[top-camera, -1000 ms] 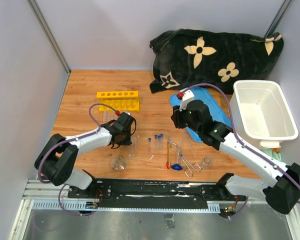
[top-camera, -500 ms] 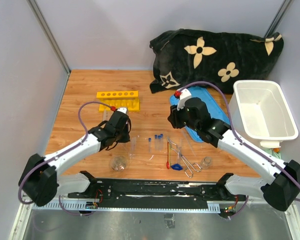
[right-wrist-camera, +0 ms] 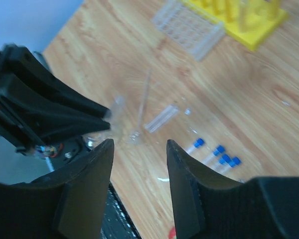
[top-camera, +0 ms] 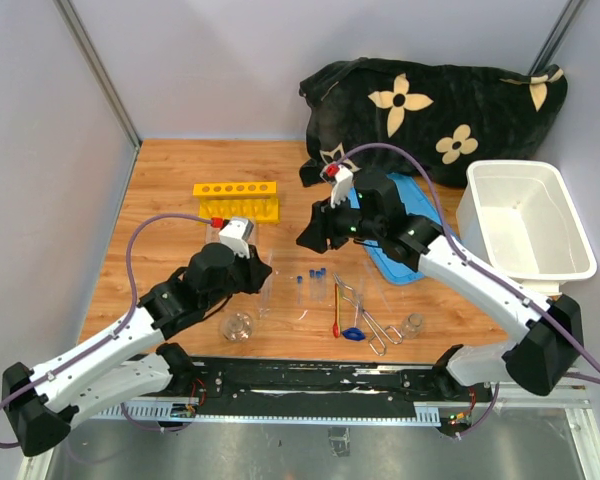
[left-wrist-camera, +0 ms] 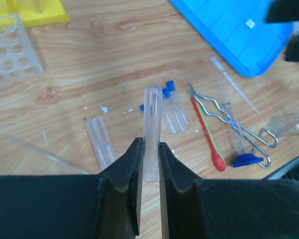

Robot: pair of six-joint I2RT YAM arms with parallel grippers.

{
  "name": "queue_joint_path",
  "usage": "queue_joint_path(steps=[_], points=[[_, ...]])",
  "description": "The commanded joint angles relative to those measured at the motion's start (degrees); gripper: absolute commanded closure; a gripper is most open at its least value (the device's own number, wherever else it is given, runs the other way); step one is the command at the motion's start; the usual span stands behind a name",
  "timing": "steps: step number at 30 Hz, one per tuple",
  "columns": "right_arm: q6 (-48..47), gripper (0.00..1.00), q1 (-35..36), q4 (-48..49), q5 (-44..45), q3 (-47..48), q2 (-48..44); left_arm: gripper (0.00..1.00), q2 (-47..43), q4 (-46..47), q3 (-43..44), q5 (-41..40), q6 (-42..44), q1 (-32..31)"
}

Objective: Organize the chemistry lab equipment
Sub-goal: Pick up the test tube at the center of the board.

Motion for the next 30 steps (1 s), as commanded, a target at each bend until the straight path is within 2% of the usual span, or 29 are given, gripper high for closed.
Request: queue_joint_path(steps=[1,8,18,30], points=[[3.5,0.52,0.0,1.6,-14.4,6.2,5.2,0.88,-1.6,2.2,1.4,-4.8,3.1,-5.1],[4.1,0.53,0.2,1.2,-16.3,8.7,7.9,0.88,-1.6,2.3,2.5,-9.4,4.4,-9.7],[4.6,0.59,0.8,1.9,-18.3,8.0,10.6,0.88,-1.5,3.2,4.3,-11.0,6.2,-10.4],[5.0,0.61,1.4,3.5,-19.1,8.7,12.0,0.88,0.5,4.6,5.3,-10.9,6.5,-11.7]])
